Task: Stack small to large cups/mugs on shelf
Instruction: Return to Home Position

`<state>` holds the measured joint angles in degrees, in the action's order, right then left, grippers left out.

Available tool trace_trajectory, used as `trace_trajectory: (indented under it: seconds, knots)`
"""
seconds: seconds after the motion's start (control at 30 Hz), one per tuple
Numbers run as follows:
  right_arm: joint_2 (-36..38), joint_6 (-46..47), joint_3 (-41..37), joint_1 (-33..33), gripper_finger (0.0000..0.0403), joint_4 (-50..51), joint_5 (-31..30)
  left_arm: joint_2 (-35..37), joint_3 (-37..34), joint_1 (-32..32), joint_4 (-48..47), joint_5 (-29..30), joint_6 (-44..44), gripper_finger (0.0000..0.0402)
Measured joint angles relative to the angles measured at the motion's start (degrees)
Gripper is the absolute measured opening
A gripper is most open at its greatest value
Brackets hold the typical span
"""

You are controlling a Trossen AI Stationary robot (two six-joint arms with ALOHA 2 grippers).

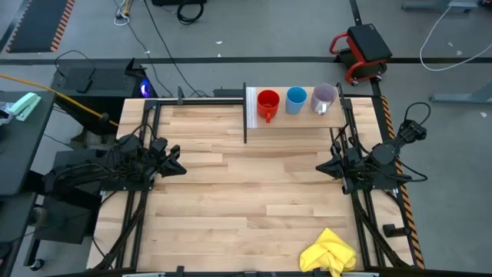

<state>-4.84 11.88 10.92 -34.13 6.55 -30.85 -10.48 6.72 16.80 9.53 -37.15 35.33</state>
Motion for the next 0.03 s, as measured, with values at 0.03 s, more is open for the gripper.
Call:
trace_trajectory:
  seconds: [0.03]
  knots:
    - [0.0, 0.0, 0.0, 0.0, 0.0011, 0.0, 0.0, 0.0, 0.0, 0.0, 0.0, 0.0, 0.0, 0.0029]
